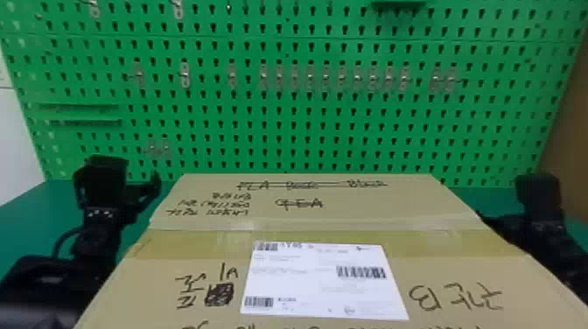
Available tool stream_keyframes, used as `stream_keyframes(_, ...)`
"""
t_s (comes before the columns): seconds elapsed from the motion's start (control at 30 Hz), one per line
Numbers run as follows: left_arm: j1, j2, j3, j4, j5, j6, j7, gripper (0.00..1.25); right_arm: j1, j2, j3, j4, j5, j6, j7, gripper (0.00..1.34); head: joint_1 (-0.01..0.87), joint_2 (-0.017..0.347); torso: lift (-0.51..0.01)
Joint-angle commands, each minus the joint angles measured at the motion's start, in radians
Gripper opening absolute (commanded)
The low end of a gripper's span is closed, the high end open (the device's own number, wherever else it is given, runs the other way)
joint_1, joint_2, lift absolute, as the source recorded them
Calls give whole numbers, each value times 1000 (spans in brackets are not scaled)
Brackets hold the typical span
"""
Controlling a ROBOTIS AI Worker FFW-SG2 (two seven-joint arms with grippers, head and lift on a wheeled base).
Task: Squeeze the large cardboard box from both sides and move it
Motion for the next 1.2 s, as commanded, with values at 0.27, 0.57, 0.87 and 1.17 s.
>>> stream_keyframes(0.27,1,-6,3,0,0,0,1,1121,-1,5,1,0,2,2,0,1236,398,51,-209)
stream_keyframes(0.57,-1,-9,3,0,2,-2,1,1121,1,6,-4,0,-5,5,0,1236,398,51,-209)
stream_keyframes(0.87,-1,-11,6,3,3,-3,1,1121,4,3,-7,2,6,5,0,1236,398,51,-209)
stream_keyframes(1.17,4,-21,28,26,14,-46,1,1121,18,5,-29,29,18,-56,0,1236,398,51,-209)
